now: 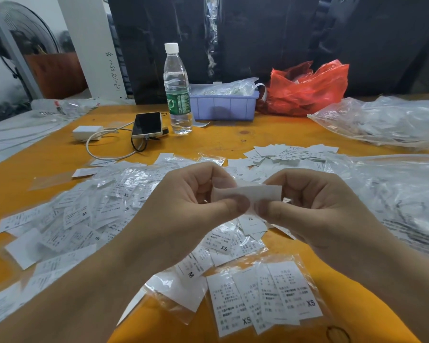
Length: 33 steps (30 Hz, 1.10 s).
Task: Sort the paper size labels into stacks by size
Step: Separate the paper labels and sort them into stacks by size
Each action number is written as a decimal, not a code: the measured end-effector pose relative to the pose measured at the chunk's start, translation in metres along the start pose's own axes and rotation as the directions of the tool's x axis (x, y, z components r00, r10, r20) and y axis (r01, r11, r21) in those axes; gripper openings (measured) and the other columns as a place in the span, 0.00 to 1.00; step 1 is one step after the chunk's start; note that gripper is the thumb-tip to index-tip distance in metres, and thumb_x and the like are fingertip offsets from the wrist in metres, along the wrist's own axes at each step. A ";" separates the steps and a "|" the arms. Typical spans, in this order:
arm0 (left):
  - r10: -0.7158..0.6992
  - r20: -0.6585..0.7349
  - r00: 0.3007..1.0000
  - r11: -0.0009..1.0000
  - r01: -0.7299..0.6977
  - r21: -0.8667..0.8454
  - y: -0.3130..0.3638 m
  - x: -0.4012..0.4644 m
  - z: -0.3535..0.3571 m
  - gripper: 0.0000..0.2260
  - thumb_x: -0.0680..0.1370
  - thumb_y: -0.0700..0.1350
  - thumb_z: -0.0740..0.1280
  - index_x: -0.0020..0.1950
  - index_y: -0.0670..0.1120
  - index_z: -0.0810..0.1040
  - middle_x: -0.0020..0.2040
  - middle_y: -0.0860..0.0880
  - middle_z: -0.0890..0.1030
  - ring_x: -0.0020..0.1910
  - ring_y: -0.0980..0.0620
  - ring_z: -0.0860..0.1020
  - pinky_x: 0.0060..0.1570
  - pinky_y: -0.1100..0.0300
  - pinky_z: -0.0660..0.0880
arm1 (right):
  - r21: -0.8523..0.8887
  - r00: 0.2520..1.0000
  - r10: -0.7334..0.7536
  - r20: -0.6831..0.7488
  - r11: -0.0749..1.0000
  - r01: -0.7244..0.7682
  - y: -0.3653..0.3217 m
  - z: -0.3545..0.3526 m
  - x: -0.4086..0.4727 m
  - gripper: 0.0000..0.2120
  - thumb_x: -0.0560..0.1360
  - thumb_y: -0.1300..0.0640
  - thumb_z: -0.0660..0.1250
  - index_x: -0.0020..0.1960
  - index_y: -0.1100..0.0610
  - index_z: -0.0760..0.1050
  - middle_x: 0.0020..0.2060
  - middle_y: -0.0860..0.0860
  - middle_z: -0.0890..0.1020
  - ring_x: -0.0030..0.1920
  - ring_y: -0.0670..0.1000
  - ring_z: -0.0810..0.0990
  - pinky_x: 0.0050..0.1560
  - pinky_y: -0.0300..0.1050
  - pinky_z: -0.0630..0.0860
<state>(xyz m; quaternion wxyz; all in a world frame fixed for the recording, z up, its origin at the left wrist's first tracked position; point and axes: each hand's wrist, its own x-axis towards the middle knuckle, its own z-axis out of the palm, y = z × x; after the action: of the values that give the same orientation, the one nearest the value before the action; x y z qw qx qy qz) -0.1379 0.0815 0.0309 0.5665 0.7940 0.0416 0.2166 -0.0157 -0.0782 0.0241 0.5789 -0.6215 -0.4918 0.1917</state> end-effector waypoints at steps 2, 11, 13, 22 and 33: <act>-0.010 -0.004 1.000 1.000 0.010 0.005 0.001 0.000 0.000 0.07 0.67 0.49 0.76 0.40 0.50 0.81 0.33 0.53 0.79 0.32 0.55 0.75 0.32 0.67 0.72 | -0.023 0.999 -0.018 -0.029 1.000 0.018 0.000 0.001 -0.001 0.13 0.66 0.48 0.71 0.41 0.57 0.80 0.31 0.62 0.72 0.27 0.52 0.63 0.29 0.48 0.60; 0.038 0.016 0.999 0.991 -0.039 0.124 0.003 -0.004 0.005 0.09 0.69 0.56 0.73 0.44 0.53 0.82 0.38 0.46 0.80 0.39 0.42 0.78 0.40 0.47 0.76 | -0.059 0.996 -0.043 -0.072 0.998 0.039 0.000 0.004 -0.002 0.13 0.64 0.45 0.74 0.38 0.55 0.79 0.27 0.50 0.73 0.28 0.53 0.67 0.29 0.49 0.63; 0.134 -0.072 0.988 0.966 -0.114 0.233 0.004 -0.005 0.006 0.05 0.71 0.53 0.74 0.42 0.54 0.81 0.39 0.53 0.81 0.39 0.53 0.80 0.42 0.56 0.78 | -0.109 0.991 -0.055 -0.120 0.993 0.042 -0.002 0.004 -0.002 0.12 0.65 0.46 0.74 0.40 0.53 0.78 0.28 0.49 0.75 0.28 0.50 0.69 0.28 0.45 0.67; 0.552 -0.152 0.820 0.695 -0.351 0.628 0.012 -0.009 0.011 0.06 0.71 0.47 0.76 0.39 0.49 0.81 0.48 0.55 0.77 0.51 0.62 0.74 0.48 0.73 0.70 | 0.244 0.990 0.120 0.078 0.960 -0.136 -0.012 0.003 -0.002 0.12 0.71 0.48 0.70 0.37 0.56 0.82 0.24 0.50 0.75 0.21 0.46 0.57 0.22 0.35 0.56; 0.508 -0.087 0.857 0.702 -0.353 0.619 0.007 -0.008 0.012 0.05 0.71 0.43 0.75 0.43 0.52 0.82 0.54 0.55 0.72 0.53 0.60 0.73 0.44 0.72 0.73 | 0.357 0.962 0.218 0.168 0.896 -0.265 -0.014 -0.003 -0.002 0.14 0.67 0.52 0.74 0.41 0.64 0.80 0.32 0.69 0.61 0.23 0.48 0.52 0.21 0.33 0.57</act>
<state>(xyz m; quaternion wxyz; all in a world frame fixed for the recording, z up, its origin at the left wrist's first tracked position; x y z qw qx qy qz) -0.1418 0.0658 0.0321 0.2182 0.8812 -0.0111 0.4191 -0.0197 -0.0831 0.0372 0.6274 -0.5422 -0.3997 0.3908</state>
